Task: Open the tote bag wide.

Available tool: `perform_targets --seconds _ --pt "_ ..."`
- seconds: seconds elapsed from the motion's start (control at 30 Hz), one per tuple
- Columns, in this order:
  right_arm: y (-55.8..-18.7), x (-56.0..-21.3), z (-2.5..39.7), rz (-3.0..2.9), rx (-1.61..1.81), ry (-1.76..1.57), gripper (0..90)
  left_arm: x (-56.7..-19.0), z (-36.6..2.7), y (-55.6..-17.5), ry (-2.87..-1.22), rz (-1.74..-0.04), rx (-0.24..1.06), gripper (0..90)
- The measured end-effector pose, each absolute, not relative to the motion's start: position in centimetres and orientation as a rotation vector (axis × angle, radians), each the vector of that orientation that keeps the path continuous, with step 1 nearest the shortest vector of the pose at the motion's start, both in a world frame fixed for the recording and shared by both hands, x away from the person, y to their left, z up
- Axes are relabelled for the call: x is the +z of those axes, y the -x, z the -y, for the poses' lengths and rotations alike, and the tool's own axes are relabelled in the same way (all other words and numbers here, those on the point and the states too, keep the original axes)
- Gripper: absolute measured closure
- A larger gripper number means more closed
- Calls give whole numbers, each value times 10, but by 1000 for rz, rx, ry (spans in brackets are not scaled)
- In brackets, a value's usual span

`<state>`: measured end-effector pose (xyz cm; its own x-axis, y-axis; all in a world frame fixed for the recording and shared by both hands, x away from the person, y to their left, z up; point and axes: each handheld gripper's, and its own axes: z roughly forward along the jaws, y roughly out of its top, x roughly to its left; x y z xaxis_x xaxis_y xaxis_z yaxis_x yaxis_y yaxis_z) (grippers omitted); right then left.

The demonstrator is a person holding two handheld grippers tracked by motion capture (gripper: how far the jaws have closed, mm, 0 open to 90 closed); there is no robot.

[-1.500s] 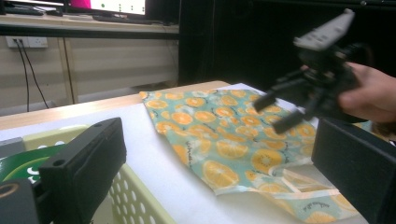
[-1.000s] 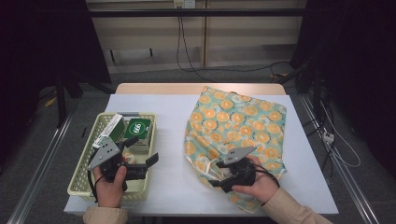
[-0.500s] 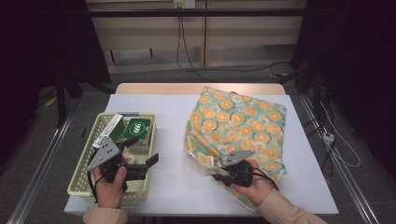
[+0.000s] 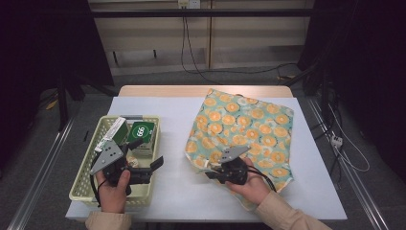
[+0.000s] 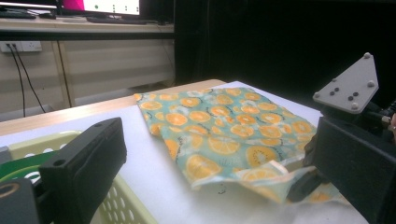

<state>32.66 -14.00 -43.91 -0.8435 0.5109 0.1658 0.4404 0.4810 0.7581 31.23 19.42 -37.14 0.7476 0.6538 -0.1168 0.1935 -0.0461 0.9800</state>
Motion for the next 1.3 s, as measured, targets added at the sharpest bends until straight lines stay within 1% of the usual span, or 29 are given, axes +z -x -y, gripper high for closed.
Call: perform_targets --seconds 0.13,0.2,0.23,0.33,0.47,0.63,0.7,0.73,0.77,0.8,0.87,0.93,1.0,1.07,1.2,1.3 --pt "-332 -437 111 -2663 1336 -803 900 -370 -196 -313 -1602 -696 430 29" --pt "-333 -436 104 -2666 1333 -774 900 -370 -196 -313 -1599 -696 430 30" --pt "-336 -435 91 -2672 1349 -762 900 -370 -197 -314 -1589 -700 427 30" --pt "-343 -439 76 -2690 1342 -768 900 -370 -196 -316 -1593 -694 425 29" --pt "-359 -445 67 -2690 1360 -838 900 -369 -192 -319 -1593 -685 420 29" --pt "-382 -429 65 -2585 1363 -864 900 -369 -192 -320 -1603 -679 419 29" --pt "-387 -427 62 -2629 1422 -887 896 -369 -192 -320 -1597 -682 417 29" --pt "-387 -427 62 -2650 1415 -887 867 -369 -192 -319 -1597 -680 416 29" --pt "-385 -427 62 -2648 1390 -876 788 -369 -192 -319 -1597 -680 416 29" --pt "-384 -427 62 -2643 1364 -885 684 -368 -194 -318 -1592 -679 415 29" --pt "-378 -428 65 -2670 1344 -862 647 -368 -196 -318 -1589 -687 417 29" --pt "-370 -428 69 -2669 1314 -837 529 -368 -196 -318 -1583 -686 415 29" --pt "-362 -426 74 -2673 1294 -793 509 -368 -198 -316 -1580 -688 418 29" --pt "-355 -423 80 -2686 1301 -787 449 -368 -198 -316 -1582 -689 421 29" --pt "-344 -417 93 -2679 1270 -749 410 -368 -199 -314 -1581 -699 424 29" --pt "-339 -418 100 -2689 1253 -755 386 -369 -201 -314 -1586 -703 428 29"
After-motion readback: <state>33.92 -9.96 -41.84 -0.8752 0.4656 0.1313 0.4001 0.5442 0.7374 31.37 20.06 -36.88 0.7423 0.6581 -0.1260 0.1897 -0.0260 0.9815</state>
